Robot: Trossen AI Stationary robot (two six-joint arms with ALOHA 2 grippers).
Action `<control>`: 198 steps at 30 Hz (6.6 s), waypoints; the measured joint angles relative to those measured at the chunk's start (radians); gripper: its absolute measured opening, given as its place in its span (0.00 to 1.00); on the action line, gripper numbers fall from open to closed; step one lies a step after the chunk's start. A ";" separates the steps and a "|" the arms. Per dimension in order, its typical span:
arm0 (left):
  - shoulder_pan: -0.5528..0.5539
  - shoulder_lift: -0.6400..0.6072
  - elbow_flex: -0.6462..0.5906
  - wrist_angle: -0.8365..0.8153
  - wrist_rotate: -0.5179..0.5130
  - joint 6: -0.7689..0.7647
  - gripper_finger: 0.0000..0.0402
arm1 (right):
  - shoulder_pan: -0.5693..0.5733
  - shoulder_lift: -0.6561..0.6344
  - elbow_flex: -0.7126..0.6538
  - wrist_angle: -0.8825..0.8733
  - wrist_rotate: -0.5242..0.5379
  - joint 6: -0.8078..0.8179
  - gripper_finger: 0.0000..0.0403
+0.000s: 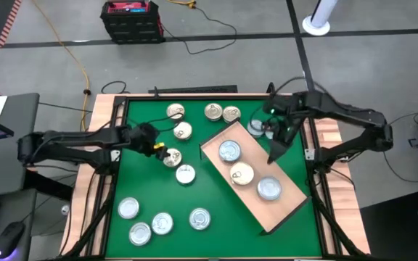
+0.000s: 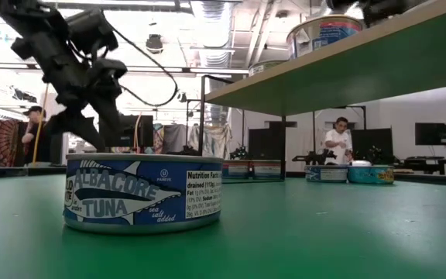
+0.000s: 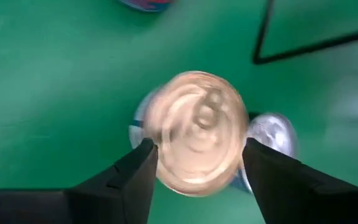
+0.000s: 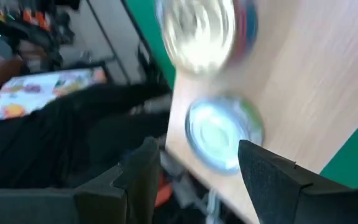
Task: Stack canned seafood by type on shelf
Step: Stack the blue and pink tuna can on top of the other blue and pink tuna can on the shelf
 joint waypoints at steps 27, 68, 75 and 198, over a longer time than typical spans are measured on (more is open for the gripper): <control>0.150 0.189 0.002 0.025 0.095 0.187 0.00 | -0.137 0.001 0.146 0.225 0.101 -0.071 0.60; -0.218 0.021 0.138 -0.185 -0.470 -0.308 0.66 | -0.257 0.053 0.145 0.345 0.103 -0.202 0.59; -0.367 0.140 0.218 -0.341 -0.646 -0.473 0.66 | -0.259 0.076 0.145 0.338 0.101 -0.207 0.59; -0.296 0.831 0.532 -0.704 -0.872 -0.991 0.57 | -0.299 0.089 0.145 0.474 0.104 -0.486 0.51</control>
